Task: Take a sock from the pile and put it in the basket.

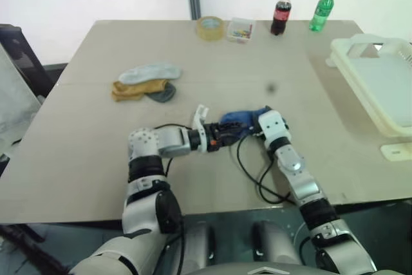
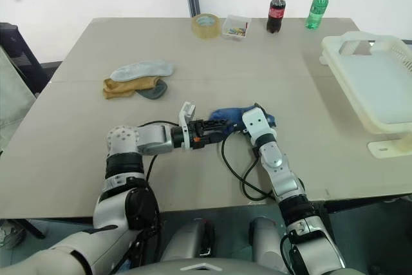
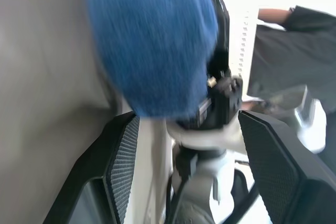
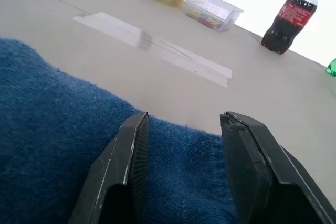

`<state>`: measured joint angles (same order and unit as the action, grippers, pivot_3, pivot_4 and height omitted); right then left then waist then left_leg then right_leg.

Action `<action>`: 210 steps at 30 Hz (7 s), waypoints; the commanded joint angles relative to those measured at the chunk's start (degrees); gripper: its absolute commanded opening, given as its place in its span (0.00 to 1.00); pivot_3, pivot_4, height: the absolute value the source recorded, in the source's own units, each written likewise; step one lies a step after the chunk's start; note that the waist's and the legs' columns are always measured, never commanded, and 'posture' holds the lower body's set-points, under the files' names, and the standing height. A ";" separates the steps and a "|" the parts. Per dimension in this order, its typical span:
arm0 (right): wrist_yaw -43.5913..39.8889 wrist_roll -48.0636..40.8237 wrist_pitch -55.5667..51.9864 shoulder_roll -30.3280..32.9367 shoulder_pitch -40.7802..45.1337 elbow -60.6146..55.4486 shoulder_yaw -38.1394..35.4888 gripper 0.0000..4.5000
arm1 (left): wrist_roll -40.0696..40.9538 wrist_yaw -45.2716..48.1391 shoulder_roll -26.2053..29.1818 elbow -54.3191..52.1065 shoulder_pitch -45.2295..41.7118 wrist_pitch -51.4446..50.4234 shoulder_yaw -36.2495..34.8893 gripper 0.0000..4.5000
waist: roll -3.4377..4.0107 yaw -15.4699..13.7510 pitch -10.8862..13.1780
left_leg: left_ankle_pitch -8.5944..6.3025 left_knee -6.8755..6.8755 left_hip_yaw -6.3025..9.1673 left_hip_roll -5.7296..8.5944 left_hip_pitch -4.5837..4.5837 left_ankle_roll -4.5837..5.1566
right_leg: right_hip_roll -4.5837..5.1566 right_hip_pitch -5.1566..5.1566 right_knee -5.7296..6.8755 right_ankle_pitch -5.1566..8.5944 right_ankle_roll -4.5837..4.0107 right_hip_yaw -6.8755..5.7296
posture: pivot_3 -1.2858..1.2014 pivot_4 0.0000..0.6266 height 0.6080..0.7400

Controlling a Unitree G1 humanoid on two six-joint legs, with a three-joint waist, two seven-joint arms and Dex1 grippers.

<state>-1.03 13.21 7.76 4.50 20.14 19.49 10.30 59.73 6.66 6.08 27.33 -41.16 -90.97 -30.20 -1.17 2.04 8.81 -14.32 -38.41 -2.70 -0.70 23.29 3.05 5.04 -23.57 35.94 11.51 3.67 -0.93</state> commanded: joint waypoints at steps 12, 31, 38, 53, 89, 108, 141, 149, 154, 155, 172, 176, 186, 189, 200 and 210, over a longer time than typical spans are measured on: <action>-0.22 0.39 -0.57 0.36 -0.73 0.77 0.22 0.49 | 7.44 -17.84 -11.01 0.52 1.25 5.61 -7.03 0.71 | -0.02 -0.61 -0.01 | -0.13 0.04 -0.06 0.03 -0.31 0.21 | 0.04 0.24 -0.03 0.13 -0.23 0.04 | 0.52 0.24 1.00; -0.39 0.31 -0.57 0.29 -0.69 0.99 0.52 0.49 | 14.19 -23.25 -8.05 -4.93 4.07 13.45 -10.72 0.71 | -0.01 -0.17 -0.02 | -0.13 0.10 -0.07 -0.05 -0.42 0.22 | -0.10 0.32 -0.06 0.15 -0.23 0.03 | 0.52 0.24 1.00; -0.35 0.33 -0.54 0.41 -0.70 1.06 0.40 0.49 | 15.78 -21.89 -6.79 -5.58 4.58 16.23 -9.24 0.71 | -0.01 0.00 -0.01 | -0.13 0.13 -0.07 -0.06 -0.41 0.22 | -0.10 0.31 -0.09 0.15 -0.24 0.03 | 0.52 0.24 1.00; -0.58 0.67 -0.81 0.90 -0.73 0.85 0.56 0.49 | 19.66 -15.70 -7.29 -4.70 2.76 20.41 -5.79 0.71 | -0.07 -0.24 0.02 | -0.13 0.13 -0.06 -0.05 -0.36 0.22 | -0.06 0.30 -0.13 0.15 -0.24 -0.01 | 0.52 0.24 1.00; -18.62 -6.27 -29.32 12.71 -14.37 -42.67 -8.43 0.54 | 18.07 -6.31 -8.05 7.10 -5.43 19.05 4.33 0.72 | -0.37 -2.03 0.67 | 0.02 0.14 0.15 0.18 0.65 0.00 | -0.11 -0.46 -0.38 0.17 -0.14 -0.29 | 0.52 0.24 1.00; -16.23 -41.79 -62.13 5.43 -7.48 -48.74 -23.81 0.99 | 3.38 4.71 -9.24 16.79 -10.20 19.32 7.05 0.73 | -0.24 -2.83 0.83 | -0.14 0.14 0.30 0.17 0.70 0.28 | -0.08 -0.45 -0.36 0.17 -0.17 -0.45 | 0.52 0.24 1.00; -3.07 -41.13 -72.36 5.47 -3.74 -36.42 -26.01 0.99 | -1.42 7.76 -9.66 11.05 -7.18 16.23 5.23 0.73 | -0.22 -2.82 0.80 | -0.14 0.08 0.42 0.19 0.64 0.28 | -0.08 -0.30 -0.28 0.05 0.05 -0.54 | 0.52 0.24 1.00; -4.46 -45.54 -76.99 3.28 -4.28 -36.94 -26.67 0.48 | -2.07 7.77 -8.20 9.73 -6.52 16.86 4.61 0.73 | -0.20 -2.37 0.77 | -0.14 0.06 0.46 0.17 0.58 0.28 | -0.12 -0.24 -0.27 0.05 0.05 -0.57 | 0.52 0.24 1.00; -4.13 -46.92 -78.19 1.60 -4.19 -37.02 -26.89 0.02 | -2.55 7.87 -8.08 9.28 -6.32 16.93 4.61 0.73 | -0.17 -1.36 0.72 | -0.13 0.06 0.46 0.15 0.50 0.28 | -0.14 -0.22 -0.17 0.05 0.04 -0.56 | 0.52 0.24 1.00; -4.08 -47.06 -78.22 1.37 -4.06 -36.94 -26.94 0.02 | -2.62 7.90 -8.10 9.21 -6.28 16.92 4.63 0.73 | -0.16 -1.31 0.72 | -0.13 0.06 0.46 0.13 0.48 0.28 | -0.14 -0.21 -0.17 0.05 0.05 -0.56 | 0.52 0.24 1.00; 2.01 -55.13 -83.08 -2.28 -0.01 -37.22 -41.46 0.02 | -32.95 32.35 9.77 -27.37 9.90 54.16 42.66 0.73 | 0.02 -1.55 0.69 | -0.13 0.12 0.33 0.08 0.58 0.23 | 0.11 -0.37 -0.16 0.17 -0.26 -0.43 | 0.52 0.24 1.00; 3.82 -57.16 -85.28 -1.66 1.56 -37.63 -44.93 0.02 | -42.48 37.30 12.41 -27.44 12.97 72.61 47.81 0.73 | 0.19 -1.71 0.73 | -0.15 0.14 0.23 0.11 0.67 0.26 | 0.57 -0.50 -0.19 0.18 -0.28 -0.40 | 0.52 0.24 1.00; 6.32 -61.30 -99.44 6.09 7.50 -39.60 -54.85 0.02 | -42.02 48.18 6.99 -19.92 14.93 96.52 46.57 0.73 | 0.64 -1.90 0.61 | -0.13 0.07 0.19 0.27 1.47 0.41 | 0.35 -1.21 -0.11 0.03 -0.03 -0.53 | 0.52 0.24 1.00; 7.49 -64.14 -100.26 12.97 9.14 -37.72 -56.30 0.02 | -41.45 50.28 5.58 -17.90 14.00 98.69 46.09 0.73 | 0.67 -2.02 0.62 | -0.15 0.03 0.20 0.30 1.47 0.48 | 0.28 -1.19 -0.09 0.03 0.00 -0.54 | 0.52 0.24 1.00; 10.95 -66.43 -100.26 38.15 21.39 -19.04 -62.51 0.02 | -41.38 51.02 -3.00 -12.45 8.64 103.27 45.24 0.73 | 0.66 -2.15 0.64 | -0.15 -0.13 0.12 0.31 1.44 0.53 | 0.01 -1.10 -0.10 0.02 0.03 -0.33 | 0.52 0.24 1.00; 6.08 -51.83 -79.04 48.66 32.56 14.90 -60.53 0.02 | -42.26 48.78 -7.42 -8.77 4.87 104.60 44.48 0.73 | 0.68 -2.41 0.63 | -0.17 -0.15 -0.12 0.31 1.40 0.58 | -0.07 -1.13 -0.14 0.00 0.08 -0.07 | 0.52 0.24 1.00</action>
<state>6.57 -40.70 -78.11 51.17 50.38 28.54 -50.50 17.23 56.26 0.05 18.84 -34.92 12.71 15.08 -0.49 -0.37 9.44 -14.50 -38.56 -2.86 -0.39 24.69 3.65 4.97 -24.71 35.79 11.50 3.76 -0.96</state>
